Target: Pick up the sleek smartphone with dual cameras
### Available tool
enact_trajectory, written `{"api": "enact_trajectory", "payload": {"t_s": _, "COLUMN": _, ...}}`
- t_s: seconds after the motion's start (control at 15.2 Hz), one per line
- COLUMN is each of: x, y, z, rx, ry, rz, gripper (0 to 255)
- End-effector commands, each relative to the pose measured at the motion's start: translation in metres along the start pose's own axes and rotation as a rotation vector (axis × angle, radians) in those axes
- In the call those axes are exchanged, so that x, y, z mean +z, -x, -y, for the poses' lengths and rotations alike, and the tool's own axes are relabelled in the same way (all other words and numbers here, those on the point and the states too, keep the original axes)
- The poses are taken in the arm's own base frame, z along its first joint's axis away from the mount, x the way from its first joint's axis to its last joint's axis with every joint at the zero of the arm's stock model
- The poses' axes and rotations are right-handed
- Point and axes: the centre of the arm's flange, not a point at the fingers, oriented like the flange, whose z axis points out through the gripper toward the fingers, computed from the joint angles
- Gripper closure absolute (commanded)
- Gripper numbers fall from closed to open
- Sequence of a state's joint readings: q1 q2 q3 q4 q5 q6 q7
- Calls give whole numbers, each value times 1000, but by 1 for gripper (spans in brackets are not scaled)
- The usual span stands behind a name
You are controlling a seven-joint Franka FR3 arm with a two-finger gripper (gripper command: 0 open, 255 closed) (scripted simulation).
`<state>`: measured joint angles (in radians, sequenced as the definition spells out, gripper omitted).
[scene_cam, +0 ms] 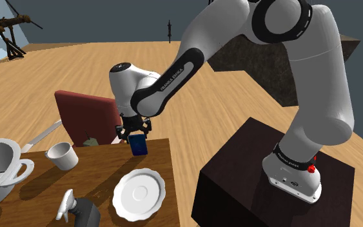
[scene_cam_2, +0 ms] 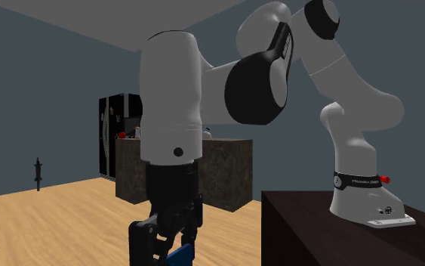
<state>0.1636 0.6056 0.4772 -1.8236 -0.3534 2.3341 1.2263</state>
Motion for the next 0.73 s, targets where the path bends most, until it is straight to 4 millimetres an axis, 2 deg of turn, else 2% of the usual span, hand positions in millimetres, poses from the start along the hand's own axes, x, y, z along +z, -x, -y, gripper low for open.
{"api": "enact_trajectory", "payload": {"t_s": 0.0, "x": 2, "y": 0, "z": 0, "rx": 0, "ry": 0, "rz": 1, "gripper": 255}}
{"api": "enact_trajectory", "payload": {"t_s": 0.53, "x": 1, "y": 0, "z": 0, "rx": 0, "ry": 0, "rz": 1, "gripper": 255}}
{"api": "enact_trajectory", "payload": {"t_s": 0.66, "x": -10, "y": 0, "z": 0, "rx": 0, "ry": 0, "rz": 1, "gripper": 255}}
